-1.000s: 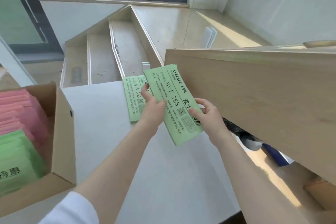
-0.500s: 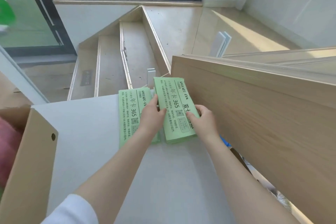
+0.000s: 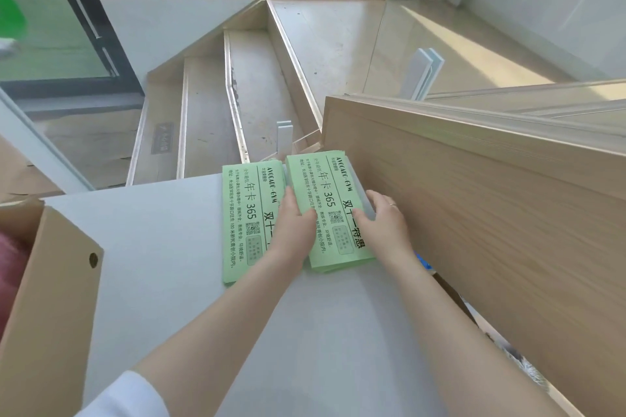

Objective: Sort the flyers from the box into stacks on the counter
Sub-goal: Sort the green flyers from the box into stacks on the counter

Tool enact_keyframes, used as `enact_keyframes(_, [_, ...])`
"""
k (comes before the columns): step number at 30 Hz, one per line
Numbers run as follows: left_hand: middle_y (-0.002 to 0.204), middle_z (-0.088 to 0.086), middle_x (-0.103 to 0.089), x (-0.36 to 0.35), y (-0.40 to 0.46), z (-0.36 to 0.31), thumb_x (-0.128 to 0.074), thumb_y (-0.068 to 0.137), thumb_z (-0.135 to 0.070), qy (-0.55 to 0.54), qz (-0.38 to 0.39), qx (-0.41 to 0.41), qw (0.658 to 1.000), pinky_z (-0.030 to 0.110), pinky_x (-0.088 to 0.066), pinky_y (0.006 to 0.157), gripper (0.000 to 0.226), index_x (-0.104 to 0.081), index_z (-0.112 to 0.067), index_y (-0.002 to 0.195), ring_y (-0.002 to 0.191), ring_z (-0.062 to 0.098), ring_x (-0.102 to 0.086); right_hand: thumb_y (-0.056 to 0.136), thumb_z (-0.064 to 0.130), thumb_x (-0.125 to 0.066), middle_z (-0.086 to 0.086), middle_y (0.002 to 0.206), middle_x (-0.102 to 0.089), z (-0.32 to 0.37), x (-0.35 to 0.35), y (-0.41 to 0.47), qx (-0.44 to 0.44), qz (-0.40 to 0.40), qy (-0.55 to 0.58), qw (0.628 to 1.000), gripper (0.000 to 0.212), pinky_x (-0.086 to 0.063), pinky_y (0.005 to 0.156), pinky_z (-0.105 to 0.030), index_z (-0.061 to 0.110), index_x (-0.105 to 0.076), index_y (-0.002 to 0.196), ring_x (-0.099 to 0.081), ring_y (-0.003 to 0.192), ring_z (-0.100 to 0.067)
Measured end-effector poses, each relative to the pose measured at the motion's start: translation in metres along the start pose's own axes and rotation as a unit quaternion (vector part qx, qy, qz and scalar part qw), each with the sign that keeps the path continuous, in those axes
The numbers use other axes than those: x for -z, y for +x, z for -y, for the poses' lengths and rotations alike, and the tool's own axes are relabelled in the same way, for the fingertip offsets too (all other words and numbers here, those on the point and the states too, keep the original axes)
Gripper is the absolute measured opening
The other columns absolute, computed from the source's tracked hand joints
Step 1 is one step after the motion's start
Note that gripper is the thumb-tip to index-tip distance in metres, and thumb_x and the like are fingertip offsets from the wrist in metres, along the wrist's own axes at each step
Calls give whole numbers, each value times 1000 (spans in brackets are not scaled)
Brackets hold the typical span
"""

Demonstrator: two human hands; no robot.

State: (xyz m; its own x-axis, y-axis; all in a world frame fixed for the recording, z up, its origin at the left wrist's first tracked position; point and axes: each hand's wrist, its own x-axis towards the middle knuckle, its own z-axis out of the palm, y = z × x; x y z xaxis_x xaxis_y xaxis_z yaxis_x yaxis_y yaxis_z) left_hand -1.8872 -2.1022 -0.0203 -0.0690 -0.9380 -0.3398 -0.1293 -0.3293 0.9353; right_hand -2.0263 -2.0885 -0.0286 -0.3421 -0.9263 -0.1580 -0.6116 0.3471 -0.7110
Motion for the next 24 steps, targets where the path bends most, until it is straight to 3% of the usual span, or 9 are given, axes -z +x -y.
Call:
enact_keyframes(4, [117,-3,-62,-2,4,-1,-39,93,-9,-109,16,56,992,45,-54,84,44,-40,-29,132,101,19,-63,96,9,-39,9,128,-55,12,5,13,-54,92,221,969,29,-45,97,-38,15,-50,123,-57,109,-13])
enact_keyframes(7, [117,0,-64,-4,7,-3,-38,93,-6,-155,25,74,985,43,-54,84,43,-44,-26,131,101,21,-64,97,6,-34,4,116,-64,15,8,21,-71,156,283,944,34,-51,88,-41,17,-50,125,-63,100,-17])
enact_keyframes(11, [121,0,-62,-5,5,-2,-35,92,0,-173,34,71,982,44,-51,90,53,-41,-27,136,105,20,-62,94,1,-32,3,114,-63,18,7,21,-82,177,260,946,47,-53,77,-34,29,-46,128,-64,95,-16])
enact_keyframes(14, [123,-1,-61,-3,2,-3,-36,93,-3,-168,37,75,982,39,-52,86,52,-39,-28,138,104,18,-62,90,-2,-31,4,107,-66,21,8,17,-78,152,252,953,50,-55,77,-37,26,-50,126,-66,94,-17])
enact_keyframes(16, [123,-4,-61,-1,-3,-8,-38,93,-7,-154,51,67,984,39,-49,92,49,-40,-27,137,106,16,-61,91,1,-34,6,105,-66,23,11,14,-60,125,225,964,41,-53,76,-34,20,-53,122,-65,91,-16])
enact_keyframes(19, [124,-18,-48,4,-25,-20,-43,94,-10,-107,46,22,993,23,-35,95,42,-40,-30,131,106,-3,-48,94,13,-45,5,114,-53,30,18,4,11,38,86,996,35,-42,89,-31,12,-48,128,-52,105,-14])
enact_keyframes(21, [128,-16,-43,15,-46,-25,-47,94,-12,-52,23,-35,998,21,-30,92,47,-39,-32,136,113,-5,-38,93,14,-48,2,125,-52,40,17,-11,91,1,76,993,33,-38,100,-32,13,-51,126,-46,119,-15])
enact_keyframes(24, [121,-15,-56,47,-82,-30,-48,93,-11,-6,-5,-103,995,11,-42,83,35,-52,-31,122,109,-1,-53,94,12,-47,12,106,-58,62,10,-45,192,48,115,973,22,-39,93,-20,19,-62,108,-51,108,-6])
